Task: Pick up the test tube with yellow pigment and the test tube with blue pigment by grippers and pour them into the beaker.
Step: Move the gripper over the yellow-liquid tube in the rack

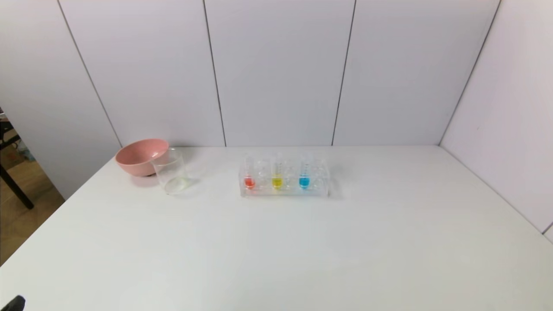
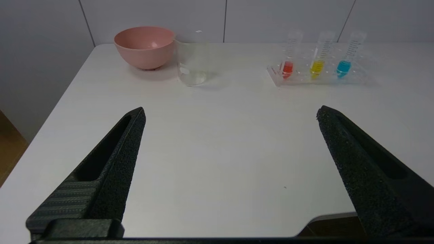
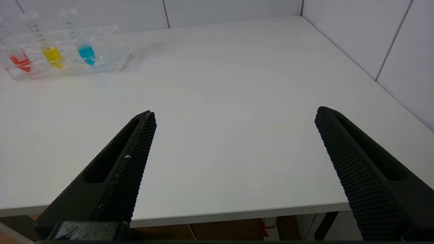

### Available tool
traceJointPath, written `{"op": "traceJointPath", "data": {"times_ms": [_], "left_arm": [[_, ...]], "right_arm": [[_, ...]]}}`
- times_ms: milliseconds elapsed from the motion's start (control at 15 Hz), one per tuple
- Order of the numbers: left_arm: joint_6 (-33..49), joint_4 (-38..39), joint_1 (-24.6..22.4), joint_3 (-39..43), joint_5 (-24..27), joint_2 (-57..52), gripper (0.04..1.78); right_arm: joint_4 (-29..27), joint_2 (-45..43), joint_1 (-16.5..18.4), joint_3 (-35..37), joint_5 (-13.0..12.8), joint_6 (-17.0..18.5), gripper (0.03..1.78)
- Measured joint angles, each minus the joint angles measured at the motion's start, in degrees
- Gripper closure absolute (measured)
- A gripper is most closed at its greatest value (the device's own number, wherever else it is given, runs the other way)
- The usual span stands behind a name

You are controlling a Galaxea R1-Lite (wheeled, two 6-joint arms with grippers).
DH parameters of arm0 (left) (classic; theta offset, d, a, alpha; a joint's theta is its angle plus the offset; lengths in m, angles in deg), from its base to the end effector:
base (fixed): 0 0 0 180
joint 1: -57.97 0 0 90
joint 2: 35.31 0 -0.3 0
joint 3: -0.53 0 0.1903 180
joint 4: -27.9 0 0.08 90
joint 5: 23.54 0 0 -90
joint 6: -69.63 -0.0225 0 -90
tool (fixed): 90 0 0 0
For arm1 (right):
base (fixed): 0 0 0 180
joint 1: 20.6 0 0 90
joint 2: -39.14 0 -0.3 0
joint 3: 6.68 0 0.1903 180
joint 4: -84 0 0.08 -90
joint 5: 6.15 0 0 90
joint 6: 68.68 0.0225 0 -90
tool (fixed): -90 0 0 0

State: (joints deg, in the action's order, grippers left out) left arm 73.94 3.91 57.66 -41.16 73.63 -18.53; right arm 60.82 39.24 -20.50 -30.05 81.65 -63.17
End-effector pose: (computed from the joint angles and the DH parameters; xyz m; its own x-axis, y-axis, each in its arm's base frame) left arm -0.0123 -0.0029 0.1684 0.9927 -0.1194 0.0159 0.1203 0.9900 -0.0731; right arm -0.0227 -0.0008 0.0759 0.9992 -0.0401 0.0016 0.0398 0.9946 0.0961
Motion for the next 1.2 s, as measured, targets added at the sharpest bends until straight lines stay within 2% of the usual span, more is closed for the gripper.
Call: {"op": "traceJointPath", "data": {"times_ms": [400,600,733,867,1200], "left_arm": [[1.1,19.3,0.3,-8.6,0.7,27.9,0.06],[2.1,28.0,2.6,-15.4,-1.8,41.4,0.06],[2.3,33.0,7.6,-19.0,-6.0,49.6,0.06],[2.3,37.9,14.4,-21.0,-12.3,56.4,0.06],[2.0,49.9,28.0,-22.3,-25.2,69.0,0.06]], "right_arm": [[0.0,0.0,0.0,0.0,0.0,0.0,0.10],[0.0,0.0,0.0,0.0,0.0,0.0,0.10],[0.0,0.0,0.0,0.0,0.0,0.0,0.10],[0.0,0.0,0.0,0.0,0.0,0.0,0.10],[0.0,0.0,0.0,0.0,0.0,0.0,0.10]]}}
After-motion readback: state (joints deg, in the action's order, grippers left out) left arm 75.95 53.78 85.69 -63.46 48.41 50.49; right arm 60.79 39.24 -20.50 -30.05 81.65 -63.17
